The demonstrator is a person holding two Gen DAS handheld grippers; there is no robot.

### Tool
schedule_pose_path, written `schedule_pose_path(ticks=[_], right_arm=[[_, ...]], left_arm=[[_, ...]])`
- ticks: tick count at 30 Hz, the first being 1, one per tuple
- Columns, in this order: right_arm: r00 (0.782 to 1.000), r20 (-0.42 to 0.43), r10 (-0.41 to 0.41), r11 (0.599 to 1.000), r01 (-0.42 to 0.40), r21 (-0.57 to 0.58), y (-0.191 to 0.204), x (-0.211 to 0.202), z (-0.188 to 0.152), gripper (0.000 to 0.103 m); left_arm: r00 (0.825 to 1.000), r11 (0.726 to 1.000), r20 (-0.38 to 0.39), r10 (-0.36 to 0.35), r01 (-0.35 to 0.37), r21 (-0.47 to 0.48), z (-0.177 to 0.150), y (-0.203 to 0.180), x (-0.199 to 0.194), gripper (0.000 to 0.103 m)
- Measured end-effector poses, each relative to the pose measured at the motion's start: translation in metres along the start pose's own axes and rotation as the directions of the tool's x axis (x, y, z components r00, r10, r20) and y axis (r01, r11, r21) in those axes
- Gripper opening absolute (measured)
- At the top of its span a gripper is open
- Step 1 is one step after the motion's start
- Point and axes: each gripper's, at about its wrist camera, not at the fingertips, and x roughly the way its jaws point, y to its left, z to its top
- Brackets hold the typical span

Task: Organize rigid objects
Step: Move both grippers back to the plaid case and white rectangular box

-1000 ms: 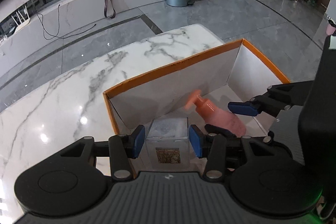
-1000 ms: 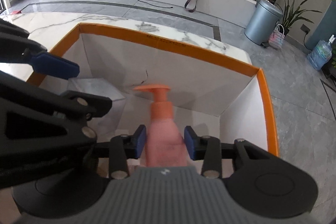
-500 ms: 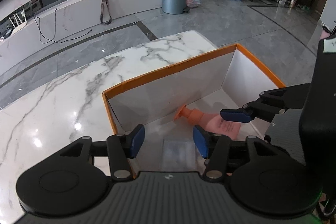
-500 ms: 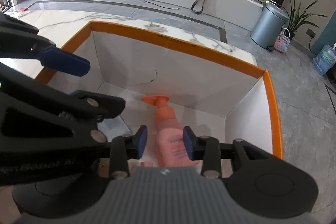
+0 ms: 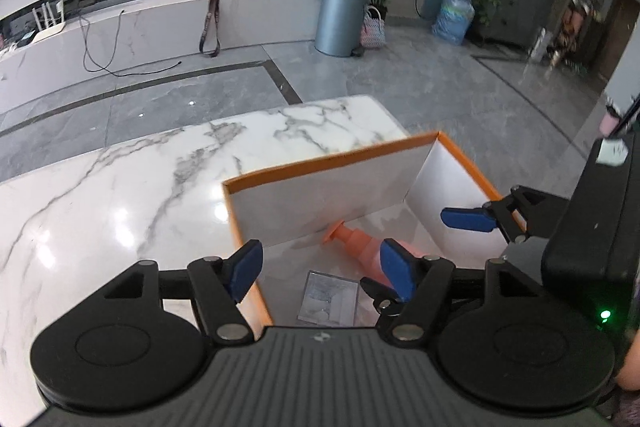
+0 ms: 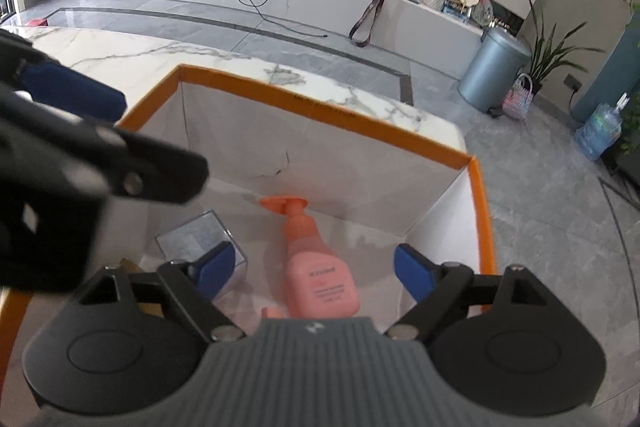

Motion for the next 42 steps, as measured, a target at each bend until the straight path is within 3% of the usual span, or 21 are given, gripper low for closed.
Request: schedule_pose_path(ticks=[8,16,23,32,42], right_arm=[[1.0,0.017,-0.011,0.999,0.012,-0.042,0.013,-0.026,-0.006,0.089],[0.995,0.078,0.057,0.997,-0.053,-0.054,0.032,-0.067,0.004,0.075],[0.978,0.146,0.151,0.982,-0.132,-0.133,0.083,-0.097,0.012,0.074],[0.978,0.026,0.209,0.959,-0.199,-0.201,0.158,-0.086,-0.001,0.072],[0.98,-0.159,0.12,0.944,-0.163,-0.286,0.199,-0.055,-0.012,0.072]], left_arm=[[0.999,1.0,0.033,0.006,-0.006,-0.012,-0.004,0.011,-0.036,0.077],[0.999,0.999,-0.005,0.032,-0.032,-0.036,-0.017,0.034,-0.064,0.076],[0.995,0.994,-0.032,0.091,-0.092,-0.06,-0.045,0.065,-0.085,0.075],[0.987,0.982,-0.079,0.141,-0.149,-0.115,-0.091,0.102,-0.101,0.075],[0.984,0.981,-0.115,0.135,-0.15,-0.126,-0.133,0.129,-0.096,0.075]])
